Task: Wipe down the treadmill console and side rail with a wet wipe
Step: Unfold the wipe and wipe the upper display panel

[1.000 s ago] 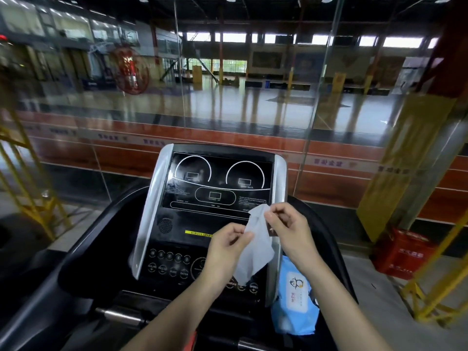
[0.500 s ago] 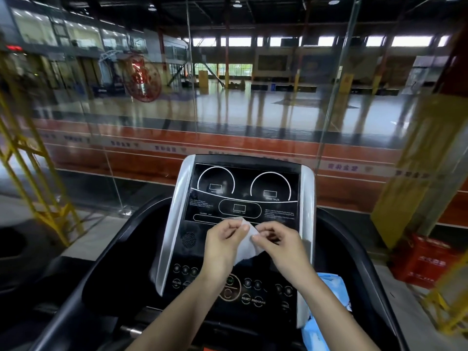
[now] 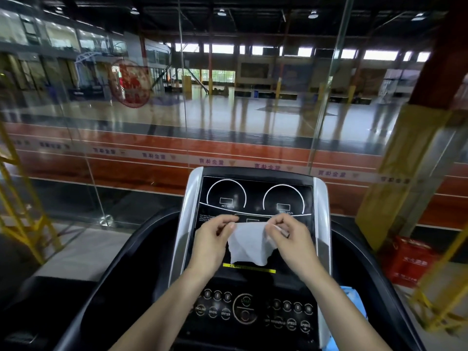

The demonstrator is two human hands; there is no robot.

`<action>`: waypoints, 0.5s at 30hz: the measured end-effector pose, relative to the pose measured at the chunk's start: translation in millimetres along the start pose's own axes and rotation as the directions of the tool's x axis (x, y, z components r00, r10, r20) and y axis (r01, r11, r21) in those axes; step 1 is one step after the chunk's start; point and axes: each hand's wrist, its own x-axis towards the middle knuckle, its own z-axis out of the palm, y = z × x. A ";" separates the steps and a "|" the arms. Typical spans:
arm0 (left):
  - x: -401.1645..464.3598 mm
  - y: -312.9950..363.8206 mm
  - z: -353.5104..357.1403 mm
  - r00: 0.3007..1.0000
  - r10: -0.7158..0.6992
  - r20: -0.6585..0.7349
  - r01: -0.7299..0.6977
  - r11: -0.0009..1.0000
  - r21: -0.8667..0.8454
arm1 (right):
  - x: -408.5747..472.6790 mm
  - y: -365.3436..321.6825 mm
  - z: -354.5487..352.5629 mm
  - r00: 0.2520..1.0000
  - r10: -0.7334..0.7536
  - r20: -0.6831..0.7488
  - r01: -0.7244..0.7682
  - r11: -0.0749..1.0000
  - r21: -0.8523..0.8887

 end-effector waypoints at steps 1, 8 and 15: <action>3.3 -0.1 -4.2 0.999 0.014 0.030 -0.015 0.999 0.037 | 2.1 -2.0 2.5 1.000 -0.010 -0.003 0.010 1.000 -0.009; 21.4 -6.4 -29.5 0.998 0.055 0.015 -0.057 0.978 0.203 | 14.7 -1.7 21.5 0.998 0.031 -0.050 -0.040 0.983 -0.181; 28.1 -5.2 -32.1 0.997 -0.001 0.077 -0.003 0.999 0.046 | 15.6 1.9 54.2 0.965 0.216 -0.150 -0.218 0.976 0.005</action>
